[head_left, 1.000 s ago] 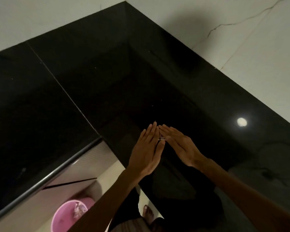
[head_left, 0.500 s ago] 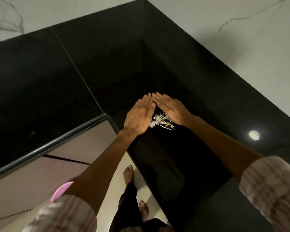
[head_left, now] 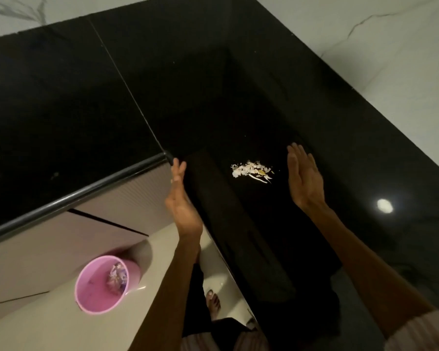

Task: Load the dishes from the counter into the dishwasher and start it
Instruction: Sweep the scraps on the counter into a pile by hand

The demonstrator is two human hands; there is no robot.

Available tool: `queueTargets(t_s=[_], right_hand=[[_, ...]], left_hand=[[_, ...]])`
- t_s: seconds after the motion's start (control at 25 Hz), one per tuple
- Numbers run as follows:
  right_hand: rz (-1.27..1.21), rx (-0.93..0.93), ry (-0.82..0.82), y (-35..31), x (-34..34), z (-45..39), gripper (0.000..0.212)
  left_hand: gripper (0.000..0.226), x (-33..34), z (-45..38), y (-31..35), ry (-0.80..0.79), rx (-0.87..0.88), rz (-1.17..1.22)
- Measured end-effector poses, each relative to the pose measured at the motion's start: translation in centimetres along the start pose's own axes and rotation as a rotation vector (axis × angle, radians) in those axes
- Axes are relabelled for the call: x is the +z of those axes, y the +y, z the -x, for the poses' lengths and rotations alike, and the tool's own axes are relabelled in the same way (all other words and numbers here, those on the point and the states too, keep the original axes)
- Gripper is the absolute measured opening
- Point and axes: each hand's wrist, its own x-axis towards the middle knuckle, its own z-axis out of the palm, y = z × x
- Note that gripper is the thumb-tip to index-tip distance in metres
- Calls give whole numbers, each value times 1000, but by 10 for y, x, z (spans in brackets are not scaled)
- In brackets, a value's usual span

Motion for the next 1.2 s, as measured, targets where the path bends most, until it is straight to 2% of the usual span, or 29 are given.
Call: queueTargets(t_s=[0.08,0.16,0.24,0.48,0.64,0.72,0.76,0.8,0.88,0.92,0.96,1.04,1.12,1.2], right_hand=[[244,-113,-57,1,13,-9,65],[296,-188,-110,-8,26,-15,64],[294,-264,-131,-22,40,-14,62],[270,-438,-70,-68,86,20,62],[253,-539,-44,-102,115,44,55],[273,-648,-79,-115,130,56,53],[279,-680,-91,-120,140,60,51],[262,-670,-127,-124,149,64,51],[179,-602,-207,-136,155,67,58],[134,-594,-224,-139,152,69,62],[95,-604,-219,-139,145,72,62],[17,-601,-144,-130,117,73,55],[36,-396,-39,-103,80,68,58],[245,-124,12,-58,44,57,71]], left_hand=[[52,-4,1,-6,134,-136,266],[50,-8,0,-11,175,-228,554],[50,-12,-2,-14,192,-277,702],[48,-12,0,-14,234,-387,985],[49,-16,1,-25,208,-410,1038],[52,-13,1,-32,94,-376,1113],[53,-8,0,-32,47,-306,1196],[53,1,-1,-30,57,-208,1286],[51,12,1,-31,194,-39,1343],[49,12,3,-30,205,-13,1342],[49,9,4,-31,127,-36,1346],[49,-4,-2,-29,50,-254,1171],[47,-17,-2,-35,139,-496,981],[46,-21,-2,-32,149,-494,982]])
